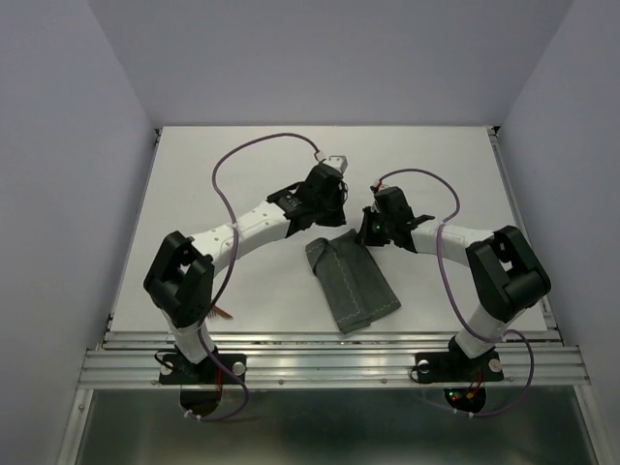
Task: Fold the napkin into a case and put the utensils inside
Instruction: Pick up the 2/3-rectangle-folded napkin at the center of the board.
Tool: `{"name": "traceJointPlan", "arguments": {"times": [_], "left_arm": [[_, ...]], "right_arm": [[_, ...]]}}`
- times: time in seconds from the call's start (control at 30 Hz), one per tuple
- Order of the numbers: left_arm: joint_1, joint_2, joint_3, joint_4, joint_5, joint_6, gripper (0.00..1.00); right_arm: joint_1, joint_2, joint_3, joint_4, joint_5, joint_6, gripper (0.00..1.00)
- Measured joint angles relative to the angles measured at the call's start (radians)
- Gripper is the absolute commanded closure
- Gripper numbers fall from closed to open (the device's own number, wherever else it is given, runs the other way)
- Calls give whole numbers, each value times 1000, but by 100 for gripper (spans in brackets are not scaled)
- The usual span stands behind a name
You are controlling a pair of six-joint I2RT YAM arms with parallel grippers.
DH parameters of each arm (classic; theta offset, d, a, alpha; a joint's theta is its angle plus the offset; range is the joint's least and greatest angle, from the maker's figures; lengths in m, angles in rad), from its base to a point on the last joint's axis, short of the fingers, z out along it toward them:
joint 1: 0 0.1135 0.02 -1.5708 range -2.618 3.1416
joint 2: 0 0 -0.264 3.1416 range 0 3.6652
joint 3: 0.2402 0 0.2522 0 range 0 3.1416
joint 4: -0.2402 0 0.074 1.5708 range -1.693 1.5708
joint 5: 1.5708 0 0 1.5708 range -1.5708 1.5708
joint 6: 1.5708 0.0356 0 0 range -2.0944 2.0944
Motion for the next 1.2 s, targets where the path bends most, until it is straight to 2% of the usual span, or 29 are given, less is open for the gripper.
{"name": "traceJointPlan", "arguments": {"times": [0.23, 0.47, 0.73, 1.2], "left_arm": [[28, -11, -130, -23, -60, -26, 100], [84, -48, -263, -26, -61, -29, 100], [106, -54, -262, 13, -31, -18, 100], [104, 52, -195, 58, 64, -3, 100]], "right_arm": [[0, 0, 0, 0, 0, 0, 99], [0, 0, -13, -1, 0, 0, 99], [0, 0, -13, -2, 0, 0, 99], [0, 0, -13, -2, 0, 0, 99]]}}
